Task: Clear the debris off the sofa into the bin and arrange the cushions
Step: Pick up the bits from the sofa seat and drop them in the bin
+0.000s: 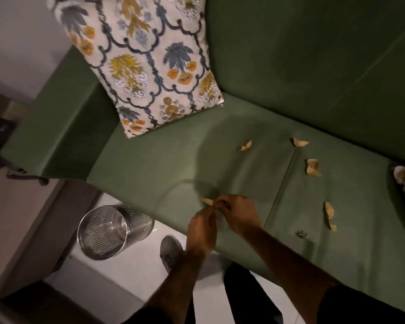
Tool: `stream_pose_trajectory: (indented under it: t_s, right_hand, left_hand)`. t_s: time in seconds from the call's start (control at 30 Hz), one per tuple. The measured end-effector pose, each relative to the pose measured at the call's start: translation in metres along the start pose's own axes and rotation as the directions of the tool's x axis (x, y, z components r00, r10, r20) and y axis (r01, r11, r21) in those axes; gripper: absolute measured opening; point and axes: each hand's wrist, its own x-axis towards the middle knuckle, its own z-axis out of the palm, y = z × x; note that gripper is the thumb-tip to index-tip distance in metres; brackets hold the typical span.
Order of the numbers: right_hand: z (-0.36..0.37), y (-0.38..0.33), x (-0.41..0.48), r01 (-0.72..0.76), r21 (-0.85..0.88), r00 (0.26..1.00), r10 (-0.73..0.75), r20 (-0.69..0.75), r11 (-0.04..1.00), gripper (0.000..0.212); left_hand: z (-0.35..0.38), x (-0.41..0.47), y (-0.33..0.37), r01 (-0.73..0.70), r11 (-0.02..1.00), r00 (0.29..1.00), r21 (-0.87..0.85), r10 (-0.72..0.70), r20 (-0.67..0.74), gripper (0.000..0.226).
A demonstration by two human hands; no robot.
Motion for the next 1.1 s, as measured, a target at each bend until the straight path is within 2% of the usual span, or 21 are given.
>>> stream_pose_trajectory:
  t_s: [0.03,0.1,0.23,0.3,0.37,0.47,0.6,0.67,0.77,0.87,0.93,1.0,1.03,1.1]
  right_hand:
    - [0.008,-0.01,-0.003,0.001,0.032,1.0,0.0,-0.021,0.999,0.015]
    - [0.029,-0.034,-0.009,0.015,0.099,0.999,-0.01,-0.051,0.995,0.015]
    - [0.078,-0.082,-0.014,-0.001,0.149,0.997,0.013,-0.079,0.989,0.014]
    - [0.102,-0.104,-0.013,0.013,0.15,0.997,-0.001,-0.075,0.989,0.014]
    - [0.127,-0.128,-0.009,0.031,0.136,0.999,-0.03,-0.013,0.99,0.02]
    - [0.162,-0.162,-0.006,0.117,0.085,0.988,-0.124,0.087,0.99,0.019]
    - [0.207,-0.206,-0.006,0.201,0.122,0.973,-0.213,0.094,0.972,0.015]
    - [0.228,-0.223,-0.005,0.182,0.122,0.971,-0.198,0.136,0.976,0.02]
    - [0.262,-0.239,-0.001,0.19,0.073,0.949,-0.202,0.241,0.979,0.027]
    - [0.286,-0.246,0.003,0.191,0.142,0.907,-0.23,0.352,0.971,0.042]
    - [0.288,-0.245,0.011,0.194,0.182,0.87,-0.255,0.423,0.964,0.046]
    - [0.278,-0.238,0.021,0.231,0.225,0.849,-0.309,0.429,0.947,0.043]
    - [0.27,-0.231,0.026,0.243,0.224,0.86,-0.317,0.4,0.944,0.04]
    - [0.245,-0.21,0.036,0.275,0.187,0.907,-0.319,0.276,0.943,0.039]
  left_hand:
    - [-0.009,-0.007,-0.004,0.051,0.984,0.999,-0.17,-0.051,0.003,0.029]
    - [-0.03,-0.019,-0.017,0.162,0.863,0.982,-0.478,-0.187,-0.006,0.031]
    - [-0.08,-0.038,-0.056,0.237,0.638,0.935,-0.733,-0.354,-0.005,0.025]
    - [-0.105,-0.044,-0.078,0.24,0.591,0.921,-0.77,-0.39,-0.012,0.024]
    - [-0.129,-0.047,-0.1,0.232,0.532,0.91,-0.815,-0.415,-0.012,0.024]
    - [-0.164,-0.047,-0.121,0.188,0.365,0.909,-0.912,-0.417,0.021,0.023]
    - [-0.198,-0.041,-0.154,0.09,0.313,0.908,-0.945,-0.417,-0.051,0.024]
    - [-0.208,-0.036,-0.175,0.064,0.265,0.867,-0.962,-0.492,-0.078,0.022]
    - [-0.222,-0.024,-0.211,0.064,0.192,0.761,-0.979,-0.644,-0.077,0.018]
    - [-0.23,-0.011,-0.24,0.053,0.152,0.688,-0.987,-0.722,-0.075,0.019]
    - [-0.232,-0.003,-0.251,0.052,0.143,0.699,-0.988,-0.712,-0.066,0.023]
    - [-0.234,0.004,-0.254,0.061,0.116,0.758,-0.991,-0.652,-0.03,0.031]
    - [-0.232,0.008,-0.253,0.065,0.102,0.793,-0.993,-0.609,-0.01,0.033]
    - [-0.225,0.02,-0.24,0.098,0.148,0.848,-0.984,-0.531,0.005,0.029]
